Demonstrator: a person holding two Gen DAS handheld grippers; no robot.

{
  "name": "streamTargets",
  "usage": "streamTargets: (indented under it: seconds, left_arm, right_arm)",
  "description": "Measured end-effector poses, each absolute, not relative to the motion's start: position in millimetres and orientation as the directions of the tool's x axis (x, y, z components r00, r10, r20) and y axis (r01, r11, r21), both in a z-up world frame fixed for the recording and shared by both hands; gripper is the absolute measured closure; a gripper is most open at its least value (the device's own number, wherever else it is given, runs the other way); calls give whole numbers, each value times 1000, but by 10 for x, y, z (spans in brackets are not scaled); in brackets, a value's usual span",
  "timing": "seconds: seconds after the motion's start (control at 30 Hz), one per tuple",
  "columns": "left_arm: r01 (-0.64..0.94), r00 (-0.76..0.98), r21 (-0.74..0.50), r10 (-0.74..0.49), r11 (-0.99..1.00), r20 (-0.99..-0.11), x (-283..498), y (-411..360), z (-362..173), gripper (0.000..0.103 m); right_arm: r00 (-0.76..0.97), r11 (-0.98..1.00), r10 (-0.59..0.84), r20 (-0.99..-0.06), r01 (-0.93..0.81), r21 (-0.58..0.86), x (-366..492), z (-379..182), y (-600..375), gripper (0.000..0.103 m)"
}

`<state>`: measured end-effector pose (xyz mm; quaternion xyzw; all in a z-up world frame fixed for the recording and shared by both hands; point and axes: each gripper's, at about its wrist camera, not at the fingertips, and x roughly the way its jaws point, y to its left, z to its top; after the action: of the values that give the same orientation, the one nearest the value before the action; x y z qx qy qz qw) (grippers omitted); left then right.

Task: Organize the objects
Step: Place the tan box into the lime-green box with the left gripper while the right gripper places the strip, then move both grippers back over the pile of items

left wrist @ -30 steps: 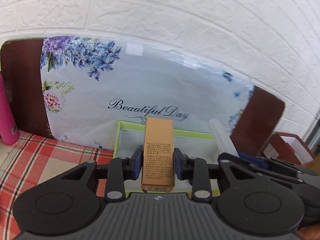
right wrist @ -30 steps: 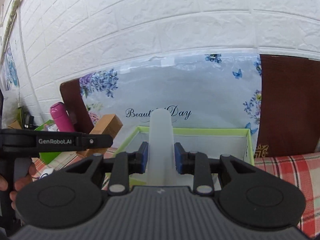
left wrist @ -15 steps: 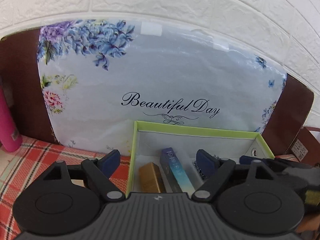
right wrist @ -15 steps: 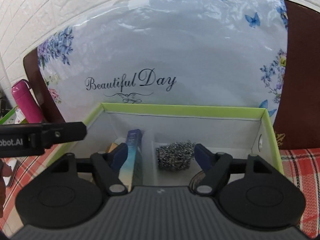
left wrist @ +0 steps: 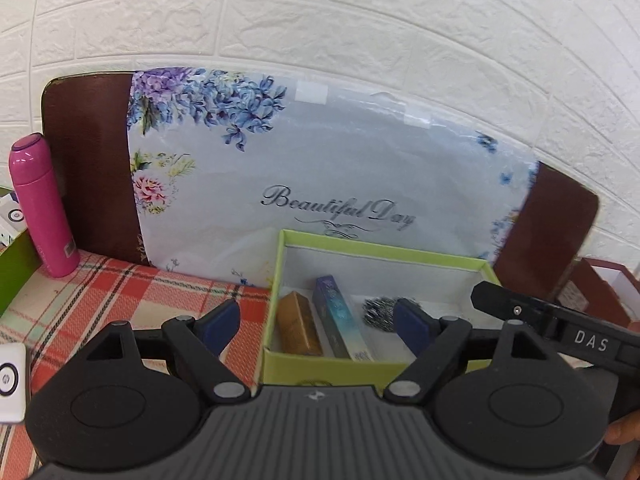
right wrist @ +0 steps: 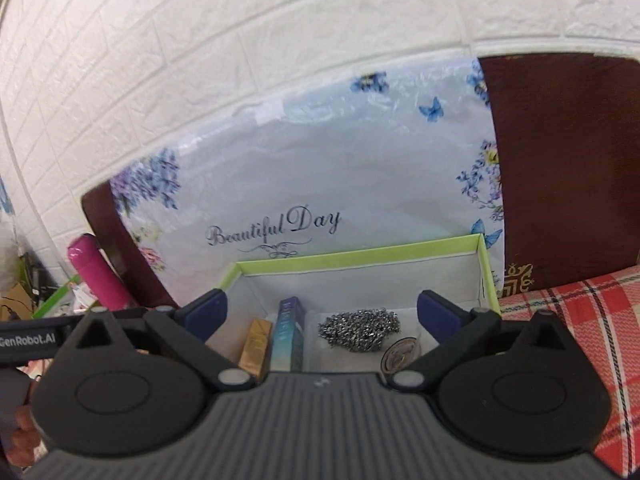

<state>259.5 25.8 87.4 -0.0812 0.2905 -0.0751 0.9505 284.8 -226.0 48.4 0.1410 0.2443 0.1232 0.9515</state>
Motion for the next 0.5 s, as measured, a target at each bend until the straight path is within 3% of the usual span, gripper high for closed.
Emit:
streamTargets:
  seconds: [0.1,0.27,0.5]
  left_arm:
    - [90,822,-224,-199,970,-533,2348,265,934,16]
    - [133,834,-149,-192,980,-518,1859,152,978,16]
    - [136,844,-109,-173,985,-508,1317,1,891,16]
  right_arm:
    - [880,926,285,-380,-150,347,2510,617,-2301,0]
    - [909,931,269,-318,-162,326,1924,762,-2320,0]
    - [924,957,223,-311,-147,248,1210,722,-2283,0]
